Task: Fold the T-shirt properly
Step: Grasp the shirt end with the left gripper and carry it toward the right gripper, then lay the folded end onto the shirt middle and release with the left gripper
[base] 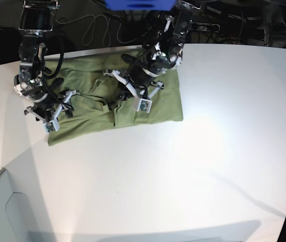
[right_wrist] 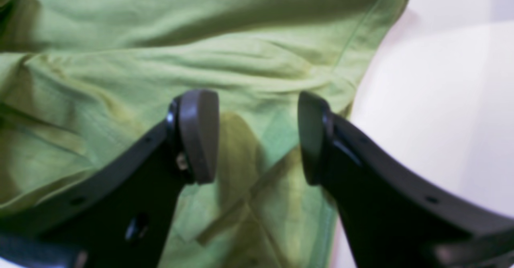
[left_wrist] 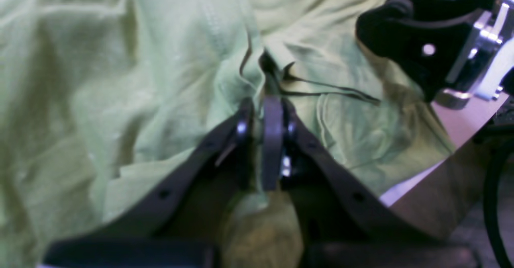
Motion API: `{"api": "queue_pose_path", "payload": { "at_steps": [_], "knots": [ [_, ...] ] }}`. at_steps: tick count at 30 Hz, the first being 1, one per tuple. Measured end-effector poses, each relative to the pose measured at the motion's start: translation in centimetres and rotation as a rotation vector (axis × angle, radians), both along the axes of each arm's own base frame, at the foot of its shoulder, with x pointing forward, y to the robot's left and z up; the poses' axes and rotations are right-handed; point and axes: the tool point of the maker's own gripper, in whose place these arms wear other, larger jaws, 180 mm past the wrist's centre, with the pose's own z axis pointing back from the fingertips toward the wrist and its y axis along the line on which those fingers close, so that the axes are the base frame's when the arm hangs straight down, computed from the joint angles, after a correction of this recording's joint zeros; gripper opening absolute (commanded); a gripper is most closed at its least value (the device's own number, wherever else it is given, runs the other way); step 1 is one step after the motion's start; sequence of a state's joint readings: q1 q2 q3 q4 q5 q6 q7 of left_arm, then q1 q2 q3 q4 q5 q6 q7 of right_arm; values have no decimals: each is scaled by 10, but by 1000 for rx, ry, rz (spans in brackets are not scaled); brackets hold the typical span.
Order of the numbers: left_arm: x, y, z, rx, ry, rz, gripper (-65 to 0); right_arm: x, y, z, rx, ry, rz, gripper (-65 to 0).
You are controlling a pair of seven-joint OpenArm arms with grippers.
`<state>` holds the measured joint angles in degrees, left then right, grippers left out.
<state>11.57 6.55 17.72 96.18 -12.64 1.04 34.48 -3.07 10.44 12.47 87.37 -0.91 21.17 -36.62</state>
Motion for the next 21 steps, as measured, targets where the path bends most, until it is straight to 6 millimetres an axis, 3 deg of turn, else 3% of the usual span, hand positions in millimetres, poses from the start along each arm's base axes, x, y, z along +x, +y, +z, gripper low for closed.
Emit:
{"api": "queue_pose_path", "payload": {
  "at_steps": [4,6,8,11,13,15,19,21],
  "knots": [
    [-1,0,0,0,0,0,-316,0,0,0,0,1,0,-352],
    [-2,1,-1,0,3,-1,-245,0,0,0,0,0,0,-352],
    [-1,4,11,-2,-23,3,-242,0,0,0,0,0,0,-352],
    [1,10,46,-30,-116,24,-263,0,0,0,0,-3,1,-352],
    [-1,18,56,-20,-150,16,-283,0,0,0,1,-3,0,-352],
    [-6,34,50,18,-150,26,-308,0,0,0,0,-2,1,-352],
    [-8,88,20,108,-74,129,-358,0,0,0,0,-3,0,-349],
    [-7,99,13,91,-43,165,-361,0,0,0,2,-3,0,-349]
  ]
}}
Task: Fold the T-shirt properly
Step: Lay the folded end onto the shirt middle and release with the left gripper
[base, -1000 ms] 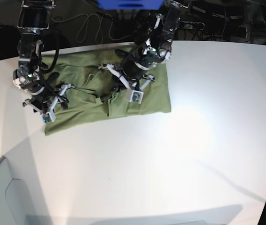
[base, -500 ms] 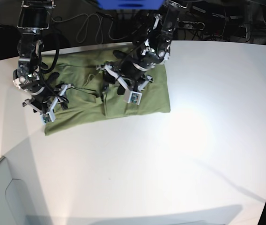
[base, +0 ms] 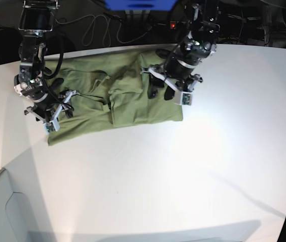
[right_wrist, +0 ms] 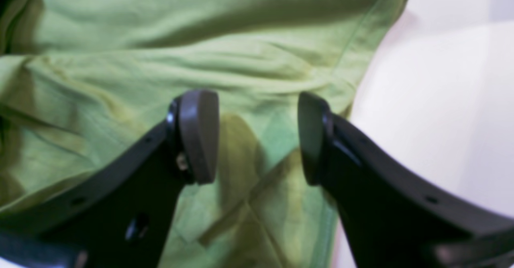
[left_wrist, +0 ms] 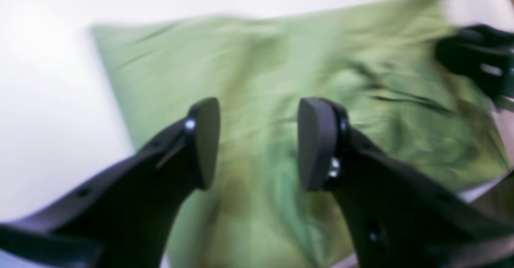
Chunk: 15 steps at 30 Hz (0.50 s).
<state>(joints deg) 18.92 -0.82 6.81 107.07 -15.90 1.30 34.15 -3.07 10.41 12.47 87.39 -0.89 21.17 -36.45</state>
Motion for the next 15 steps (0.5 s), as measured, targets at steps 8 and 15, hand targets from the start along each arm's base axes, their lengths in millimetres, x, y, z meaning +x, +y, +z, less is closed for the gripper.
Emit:
{"api": "queue_pose_path", "payload": {
  "at_steps": [8,15],
  "knots": [
    [-14,-16,-24,-91,98,-18,-362,0,0,0,0,0,0,-349],
    [-39,-86,-38,-119,157,-227,-362,0,-18,3,-5,-9,-56,-350]
  ]
}}
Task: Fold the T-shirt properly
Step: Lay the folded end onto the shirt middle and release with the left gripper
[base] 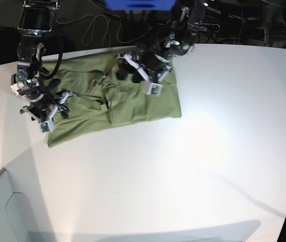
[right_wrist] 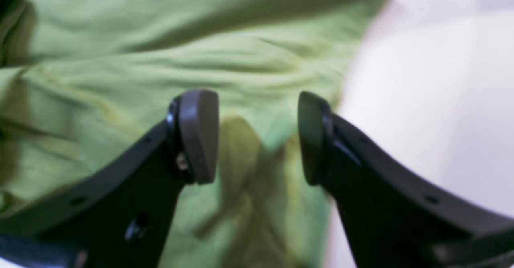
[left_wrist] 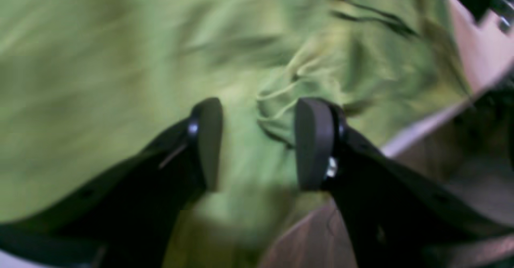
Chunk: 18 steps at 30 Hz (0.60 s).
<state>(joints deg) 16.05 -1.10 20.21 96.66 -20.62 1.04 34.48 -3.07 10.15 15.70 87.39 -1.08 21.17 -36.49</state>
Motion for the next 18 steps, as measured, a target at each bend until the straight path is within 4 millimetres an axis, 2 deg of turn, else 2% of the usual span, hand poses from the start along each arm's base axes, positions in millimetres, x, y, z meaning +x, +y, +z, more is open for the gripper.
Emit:
{"api": "queue_pose_path", "payload": {
  "at_steps": [3,8,12,15,18],
  "knots": [
    [-5,-18,6,4,-38,-113,-362,0,-10,2,-4,-6,-28,-349],
    [-12,-38,12,9,-81,-257,-362,-11,-27,1,-10,4,-79,-348],
    [-18,-57,24,-24,-113,-345,-362,-12,-41,16,-27,-40,-119,-348],
    [-15,-59,39,-54,-143,-350,-362,-10,-42,25,-41,-65,-113,-346],
    [-2,-48,59,-75,-191,-319,-361,-8,-42,34,-46,-92,-113,-287]
  ]
}}
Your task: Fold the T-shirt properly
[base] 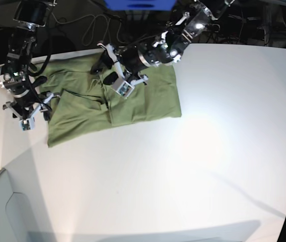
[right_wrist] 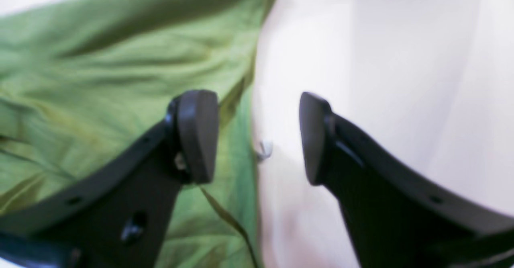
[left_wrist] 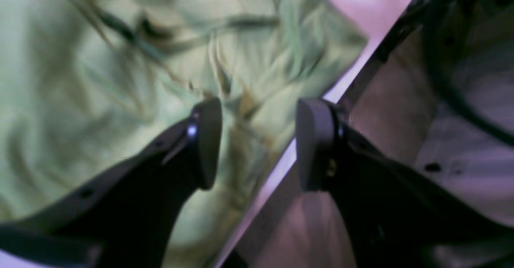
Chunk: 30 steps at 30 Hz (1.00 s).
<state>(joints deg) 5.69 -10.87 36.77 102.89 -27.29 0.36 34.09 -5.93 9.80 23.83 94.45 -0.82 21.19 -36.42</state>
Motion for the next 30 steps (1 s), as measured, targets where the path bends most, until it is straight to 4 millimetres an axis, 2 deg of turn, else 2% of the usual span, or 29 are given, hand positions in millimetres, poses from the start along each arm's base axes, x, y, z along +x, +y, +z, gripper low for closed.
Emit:
{"api": "queue_pose_path", "payload": {
  "at_steps": [3,5,7,11,14,16,21,30],
  "knots": [
    [24,36,3,42,-45,86,-361,-5,-14,5,-9,-11,-37,-241],
    [39,72,-1,88,-49,181,-361,-11,-19,1,-29,10,-44,-218],
    [51,115,-4,128,-48,300,-361,-10,-16,0,-19,13,-42,-206],
    [58,196,-14,208,-21,522,-360,-10,-14,-6,5,20,-47,-205],
    [62,233,-12,241,-33,616,-360,-12,-15,-13,16,38,-52,-204],
    [61,242,-21,254,-9,640,-360,-12,-12,-20,34,52,-58,-204],
    [50,251,-55,286,89,654,-360,-9,-6,-38,87,88,-77,-204],
    [52,244,-55,256,87,666,-360,-13,0,-44,104,99,-81,-204]
  ]
}}
